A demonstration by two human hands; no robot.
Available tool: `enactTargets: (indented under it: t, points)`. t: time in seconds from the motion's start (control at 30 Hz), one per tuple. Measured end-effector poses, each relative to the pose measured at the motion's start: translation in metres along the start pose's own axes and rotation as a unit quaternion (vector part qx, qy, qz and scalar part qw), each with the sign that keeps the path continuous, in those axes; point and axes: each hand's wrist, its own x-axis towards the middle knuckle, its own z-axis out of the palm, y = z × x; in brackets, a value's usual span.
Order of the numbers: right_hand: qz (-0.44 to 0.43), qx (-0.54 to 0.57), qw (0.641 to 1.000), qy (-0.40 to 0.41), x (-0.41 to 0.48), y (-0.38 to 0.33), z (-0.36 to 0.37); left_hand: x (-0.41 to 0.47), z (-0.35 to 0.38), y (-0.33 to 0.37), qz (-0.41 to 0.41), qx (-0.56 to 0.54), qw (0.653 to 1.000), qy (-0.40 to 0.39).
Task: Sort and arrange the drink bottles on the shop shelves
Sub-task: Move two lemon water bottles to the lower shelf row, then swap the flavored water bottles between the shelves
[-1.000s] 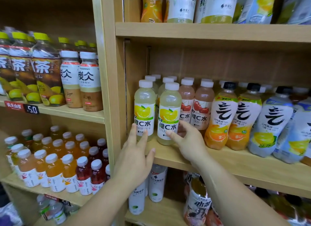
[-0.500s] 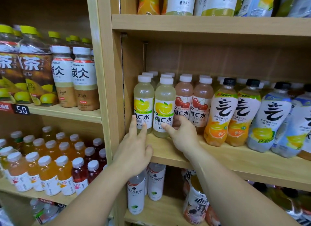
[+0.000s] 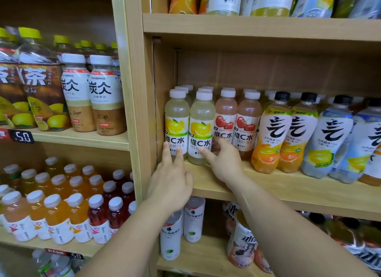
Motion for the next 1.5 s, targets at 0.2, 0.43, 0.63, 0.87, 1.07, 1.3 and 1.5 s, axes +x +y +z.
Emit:
enactTargets:
  t: [0.2,0.43,0.63,0.87,1.07,1.3,1.5]
  points:
    - [-0.057,0.007,0.997,0.055,-0.021,-0.013,-0.019,-0.017,-0.012,-0.007,0.063,-0.142,0.986,0.058]
    - [-0.215,0.009,0.960,0.180,-0.031,-0.097,-0.108,-0.013,-0.119,0.041,0.243,-0.212,0.915,0.241]
    - [-0.296,-0.004,0.911,0.288,-0.008,-0.164,-0.194,0.024,-0.206,0.092,0.275,-0.229,0.886,0.293]
    - [-0.218,-0.135,0.933,0.253,0.057,-0.198,-0.248,0.097,-0.263,0.144,0.185,-0.230,0.920,0.260]
    - [-0.104,-0.040,0.978,0.176,0.088,-0.187,-0.255,0.165,-0.261,0.157,0.106,-0.320,0.931,0.142]
    - [-0.072,-0.017,0.997,0.004,0.103,-0.194,-0.252,0.192,-0.256,0.156,0.105,-0.278,0.951,0.090]
    - [-0.090,-0.034,0.995,0.015,0.113,-0.190,-0.245,0.198,-0.256,0.150,0.120,-0.270,0.951,0.088]
